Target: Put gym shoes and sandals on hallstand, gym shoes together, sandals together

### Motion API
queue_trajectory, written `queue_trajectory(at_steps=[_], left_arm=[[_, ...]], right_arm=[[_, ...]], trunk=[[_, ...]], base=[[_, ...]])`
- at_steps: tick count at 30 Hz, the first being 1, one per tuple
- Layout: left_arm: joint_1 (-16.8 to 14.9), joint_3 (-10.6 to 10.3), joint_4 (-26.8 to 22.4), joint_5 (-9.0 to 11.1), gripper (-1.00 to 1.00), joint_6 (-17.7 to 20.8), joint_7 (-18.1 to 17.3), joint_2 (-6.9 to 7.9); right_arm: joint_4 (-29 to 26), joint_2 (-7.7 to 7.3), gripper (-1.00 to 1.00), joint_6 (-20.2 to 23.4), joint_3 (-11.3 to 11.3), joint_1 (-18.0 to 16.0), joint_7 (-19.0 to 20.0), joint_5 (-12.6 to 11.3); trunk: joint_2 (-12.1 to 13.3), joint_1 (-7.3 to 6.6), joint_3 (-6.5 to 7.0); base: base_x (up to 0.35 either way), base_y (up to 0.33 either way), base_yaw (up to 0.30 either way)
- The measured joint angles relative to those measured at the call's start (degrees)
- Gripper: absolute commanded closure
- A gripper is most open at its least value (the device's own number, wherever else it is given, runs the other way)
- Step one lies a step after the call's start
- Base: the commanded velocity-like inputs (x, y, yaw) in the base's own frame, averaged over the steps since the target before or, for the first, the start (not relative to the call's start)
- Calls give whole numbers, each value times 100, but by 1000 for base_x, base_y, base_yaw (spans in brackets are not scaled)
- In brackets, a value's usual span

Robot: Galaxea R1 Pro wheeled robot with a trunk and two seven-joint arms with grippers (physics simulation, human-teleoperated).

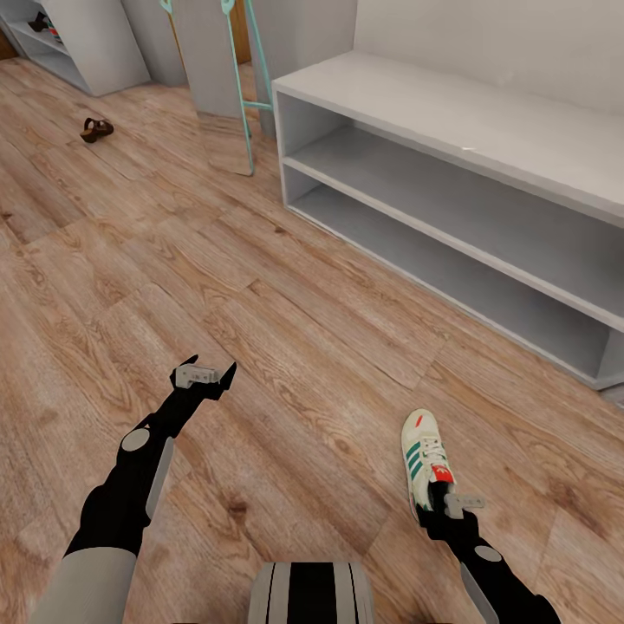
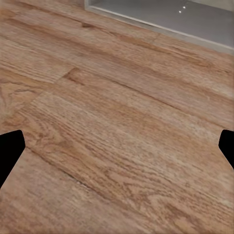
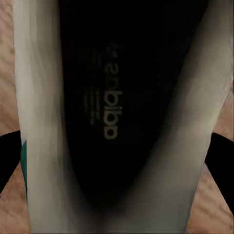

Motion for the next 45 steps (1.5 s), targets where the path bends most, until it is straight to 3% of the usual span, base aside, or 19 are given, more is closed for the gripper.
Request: queue_trajectory(at_steps=[23, 45], left_arm=[[5, 12, -9, 8, -100, 18, 7, 8], [353, 57, -378, 5, -100, 45, -9, 45]], right_arm=[[0, 0, 100, 1, 1, 1, 6, -4], [0, 8, 100, -4, 6, 1, 4, -4]], trunk=[[0, 0, 0], [0, 0, 0]], base=[[0, 0, 0], [0, 0, 0]])
